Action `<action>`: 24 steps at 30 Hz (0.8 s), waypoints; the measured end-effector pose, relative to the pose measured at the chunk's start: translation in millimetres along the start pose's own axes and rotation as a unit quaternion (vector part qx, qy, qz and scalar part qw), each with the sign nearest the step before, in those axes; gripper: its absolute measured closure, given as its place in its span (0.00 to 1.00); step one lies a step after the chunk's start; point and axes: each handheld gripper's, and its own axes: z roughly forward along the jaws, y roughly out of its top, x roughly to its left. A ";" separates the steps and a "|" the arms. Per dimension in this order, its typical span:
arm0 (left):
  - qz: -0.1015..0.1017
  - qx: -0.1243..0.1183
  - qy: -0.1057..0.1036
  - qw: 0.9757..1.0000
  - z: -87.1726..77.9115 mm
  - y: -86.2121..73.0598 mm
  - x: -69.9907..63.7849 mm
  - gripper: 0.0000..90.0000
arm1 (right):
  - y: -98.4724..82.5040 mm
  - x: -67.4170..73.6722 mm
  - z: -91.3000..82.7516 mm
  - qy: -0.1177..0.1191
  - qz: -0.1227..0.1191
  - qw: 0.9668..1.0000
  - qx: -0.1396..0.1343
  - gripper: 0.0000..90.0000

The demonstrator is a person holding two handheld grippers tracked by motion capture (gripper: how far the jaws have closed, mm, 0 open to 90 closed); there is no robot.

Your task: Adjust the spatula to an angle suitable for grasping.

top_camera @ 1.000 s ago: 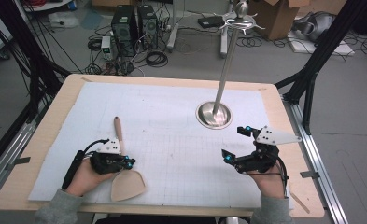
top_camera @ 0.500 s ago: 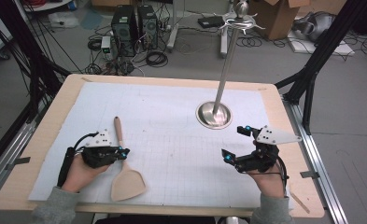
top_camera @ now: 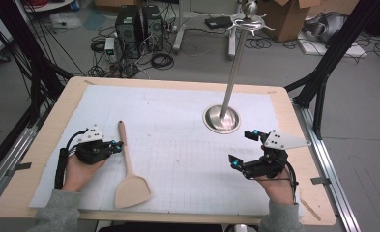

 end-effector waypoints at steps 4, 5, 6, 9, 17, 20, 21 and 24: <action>-0.005 0.005 0.003 1.000 2.9 -2.2 4.9 1.00 | 0.3 0.1 -1.3 0.000 0.002 1.000 -0.002 0.01; -0.002 0.007 0.005 1.000 3.2 -2.4 5.6 1.00 | 0.4 0.2 -1.5 0.001 0.002 1.000 -0.002 0.01; -0.007 0.005 0.007 1.000 4.1 -2.9 5.6 1.00 | 0.5 -0.2 -1.5 -0.001 -0.001 1.000 -0.004 0.01; -0.007 0.014 0.009 1.000 5.3 -3.7 7.2 1.00 | 0.7 0.6 -1.2 0.000 0.000 1.000 -0.003 0.01; -0.007 0.030 0.011 0.999 11.9 -6.1 8.2 1.00 | 0.9 0.4 -1.6 0.001 -0.001 1.000 -0.004 0.01; -0.010 0.034 0.014 0.999 13.0 -6.8 9.7 1.00 | 0.9 0.3 -2.1 0.002 0.000 1.000 -0.003 0.01; -0.011 0.033 0.014 0.999 13.3 -6.9 9.6 1.00 | 0.9 0.3 -2.1 0.001 0.000 1.000 -0.004 0.01; -0.012 0.030 0.014 0.999 14.1 -6.9 9.2 1.00 | 0.9 0.7 -2.5 0.001 0.003 1.000 -0.003 0.01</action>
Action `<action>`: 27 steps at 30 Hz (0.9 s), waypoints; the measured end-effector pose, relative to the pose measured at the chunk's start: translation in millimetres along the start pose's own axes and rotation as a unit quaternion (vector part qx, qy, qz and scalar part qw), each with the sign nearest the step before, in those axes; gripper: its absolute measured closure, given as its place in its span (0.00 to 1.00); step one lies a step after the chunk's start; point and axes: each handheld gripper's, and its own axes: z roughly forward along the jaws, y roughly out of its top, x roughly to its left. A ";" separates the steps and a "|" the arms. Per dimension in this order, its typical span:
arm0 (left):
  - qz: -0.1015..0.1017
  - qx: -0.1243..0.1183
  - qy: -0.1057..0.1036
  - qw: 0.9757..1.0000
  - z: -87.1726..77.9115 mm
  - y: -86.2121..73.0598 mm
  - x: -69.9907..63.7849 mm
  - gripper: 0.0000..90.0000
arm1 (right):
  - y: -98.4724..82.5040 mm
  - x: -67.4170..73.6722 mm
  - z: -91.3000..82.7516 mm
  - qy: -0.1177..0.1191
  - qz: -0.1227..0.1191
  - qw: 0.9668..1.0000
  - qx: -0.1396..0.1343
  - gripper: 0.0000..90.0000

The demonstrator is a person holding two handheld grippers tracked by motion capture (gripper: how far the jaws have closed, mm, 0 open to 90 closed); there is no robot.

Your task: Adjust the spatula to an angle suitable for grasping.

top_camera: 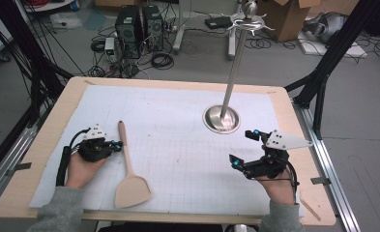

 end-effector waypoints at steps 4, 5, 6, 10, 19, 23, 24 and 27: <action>0.004 -0.002 0.000 1.000 2.8 0.6 -1.5 1.00 | 0.1 -0.2 1.2 0.001 -0.004 1.000 -0.001 0.01; 0.004 -0.006 -0.001 1.000 4.1 0.9 -2.2 1.00 | 0.1 -0.3 1.8 0.002 -0.004 1.000 -0.002 0.01; 0.004 -0.008 -0.001 1.000 5.5 1.2 -2.8 1.00 | 0.1 -0.3 2.1 0.002 -0.004 1.000 0.001 0.01; 0.004 -0.012 -0.003 1.000 9.5 2.9 -4.5 1.00 | -0.1 -0.9 2.3 0.002 0.000 1.000 0.001 0.01; 0.013 0.002 -0.022 1.000 23.1 15.4 -15.2 1.00 | -0.3 -2.8 0.6 -0.001 -0.001 1.000 -0.002 0.01; 0.019 0.007 -0.027 0.999 26.8 19.8 -17.7 1.00 | -1.0 -3.7 0.6 0.000 0.003 1.000 -0.001 0.01; 0.021 0.009 -0.029 0.999 27.6 20.8 -17.9 1.00 | -1.2 -4.1 1.0 0.000 0.003 1.000 0.000 0.01; 0.028 0.010 -0.036 0.999 32.8 24.7 -21.3 1.00 | -1.2 -4.4 1.2 0.001 0.002 1.000 0.000 0.01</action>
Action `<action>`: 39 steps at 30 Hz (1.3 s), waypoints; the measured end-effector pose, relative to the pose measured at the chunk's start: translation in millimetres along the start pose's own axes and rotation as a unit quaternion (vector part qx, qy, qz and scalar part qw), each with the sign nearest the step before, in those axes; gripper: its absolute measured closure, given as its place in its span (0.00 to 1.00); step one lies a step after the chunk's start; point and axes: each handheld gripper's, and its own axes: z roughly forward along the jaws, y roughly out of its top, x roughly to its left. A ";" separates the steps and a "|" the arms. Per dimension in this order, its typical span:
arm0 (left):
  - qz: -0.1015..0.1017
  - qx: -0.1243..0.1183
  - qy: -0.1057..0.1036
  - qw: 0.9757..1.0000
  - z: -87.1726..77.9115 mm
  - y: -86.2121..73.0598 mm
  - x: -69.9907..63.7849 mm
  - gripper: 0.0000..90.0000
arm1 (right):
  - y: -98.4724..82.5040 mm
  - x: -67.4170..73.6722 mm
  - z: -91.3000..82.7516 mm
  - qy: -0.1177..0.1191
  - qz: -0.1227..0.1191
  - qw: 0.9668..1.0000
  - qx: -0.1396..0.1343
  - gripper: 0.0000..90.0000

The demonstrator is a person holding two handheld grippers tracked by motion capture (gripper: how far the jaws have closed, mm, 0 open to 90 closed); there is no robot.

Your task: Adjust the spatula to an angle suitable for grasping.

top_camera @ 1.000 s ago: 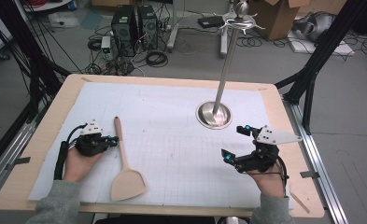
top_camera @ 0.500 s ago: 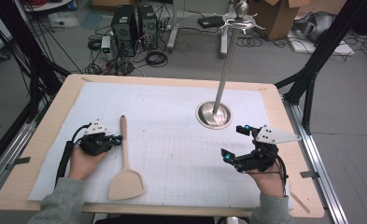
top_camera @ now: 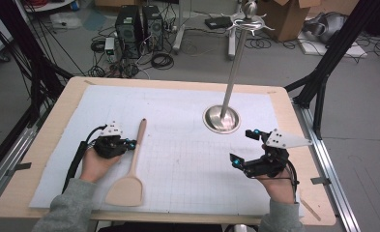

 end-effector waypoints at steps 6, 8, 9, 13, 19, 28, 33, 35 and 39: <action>0.015 0.010 -0.012 1.000 9.7 8.5 -9.6 1.00 | -0.3 -0.9 -1.6 -0.001 0.000 1.000 -0.002 0.01; 0.018 0.014 -0.016 1.000 12.1 10.5 -13.0 1.00 | -0.4 -1.0 -1.9 -0.001 0.001 1.000 -0.002 0.01; 0.021 0.015 -0.018 0.999 13.3 11.6 -14.5 1.00 | -0.5 -0.8 -2.1 -0.001 0.003 1.000 -0.001 0.01; 0.029 0.021 -0.026 0.999 16.4 15.7 -17.4 1.00 | -0.3 -0.5 -1.2 -0.001 0.000 1.000 -0.002 0.01; 0.030 0.025 -0.028 0.999 16.5 16.4 -15.8 1.00 | -0.3 -0.9 -1.9 -0.001 0.001 1.000 -0.002 0.01; 0.032 0.000 -0.022 0.999 -7.4 22.8 -20.4 1.00 | -0.2 -0.7 -3.4 -0.003 -0.001 1.000 -0.006 0.01; 0.045 -0.007 -0.027 0.999 -22.1 21.9 -33.3 1.00 | 0.5 1.5 -1.7 -0.002 -0.001 1.000 -0.001 0.01; 0.049 -0.010 -0.030 0.998 -25.3 18.8 -38.8 1.00 | 0.8 1.8 -0.8 -0.002 -0.005 1.000 -0.002 0.01; 0.049 -0.007 -0.037 0.998 -27.1 12.1 -47.2 1.00 | 0.9 2.2 0.2 -0.002 -0.005 1.000 0.000 0.01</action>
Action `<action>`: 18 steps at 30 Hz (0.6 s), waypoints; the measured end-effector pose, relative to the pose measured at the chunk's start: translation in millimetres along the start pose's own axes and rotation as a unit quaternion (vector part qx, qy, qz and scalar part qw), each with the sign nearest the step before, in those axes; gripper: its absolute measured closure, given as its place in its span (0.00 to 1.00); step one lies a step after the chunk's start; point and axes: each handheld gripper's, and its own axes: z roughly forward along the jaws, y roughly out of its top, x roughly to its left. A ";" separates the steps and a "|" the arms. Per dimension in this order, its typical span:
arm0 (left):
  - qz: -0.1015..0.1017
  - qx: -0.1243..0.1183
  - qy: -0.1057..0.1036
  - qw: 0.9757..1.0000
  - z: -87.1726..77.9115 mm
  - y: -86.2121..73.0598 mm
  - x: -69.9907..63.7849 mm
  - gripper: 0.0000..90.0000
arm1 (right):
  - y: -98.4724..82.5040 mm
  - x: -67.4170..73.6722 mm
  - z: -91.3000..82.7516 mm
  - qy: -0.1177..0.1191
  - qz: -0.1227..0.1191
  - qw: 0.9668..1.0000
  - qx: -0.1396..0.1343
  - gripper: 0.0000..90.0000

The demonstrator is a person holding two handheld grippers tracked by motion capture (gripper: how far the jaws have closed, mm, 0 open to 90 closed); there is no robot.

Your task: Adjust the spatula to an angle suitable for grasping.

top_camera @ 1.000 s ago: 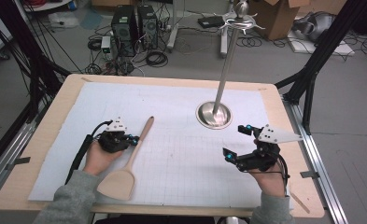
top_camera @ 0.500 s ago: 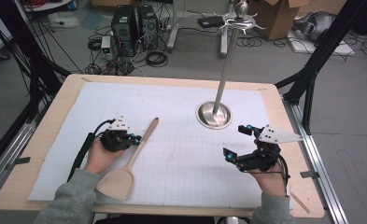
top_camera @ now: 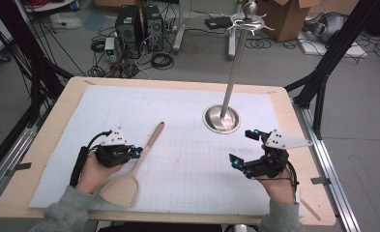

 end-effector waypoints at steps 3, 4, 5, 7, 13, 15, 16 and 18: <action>-0.004 0.002 -0.002 1.000 1.4 -2.1 -3.7 1.00 | -0.1 0.3 0.3 0.001 0.002 1.000 0.002 0.01; -0.007 0.004 -0.002 1.000 2.1 -2.6 -4.9 1.00 | 0.0 -0.1 0.4 0.000 -0.001 1.000 0.000 0.01; -0.008 0.006 -0.004 1.000 2.8 -3.1 -6.1 1.00 | 0.1 0.0 0.3 0.000 -0.001 1.000 0.000 0.01; -0.011 0.007 -0.006 1.000 4.1 -3.6 -9.1 1.00 | 0.1 -0.2 -0.2 0.000 0.000 1.000 0.000 0.01; -0.006 0.022 -0.003 1.000 8.8 -4.6 -17.9 1.00 | 0.2 -0.3 -1.7 0.000 0.003 1.000 -0.002 0.01; 0.001 0.029 -0.002 1.000 9.8 -5.0 -19.0 1.00 | 0.2 -0.4 -1.5 0.000 0.001 1.000 -0.002 0.01; 0.001 0.031 0.000 1.000 10.3 -5.3 -19.9 1.00 | 0.2 -0.4 -1.4 0.000 0.001 1.000 -0.002 0.01; 0.004 0.037 0.003 0.999 10.5 -5.9 -20.7 1.00 | 0.2 0.1 -1.4 0.001 0.004 1.000 -0.001 0.01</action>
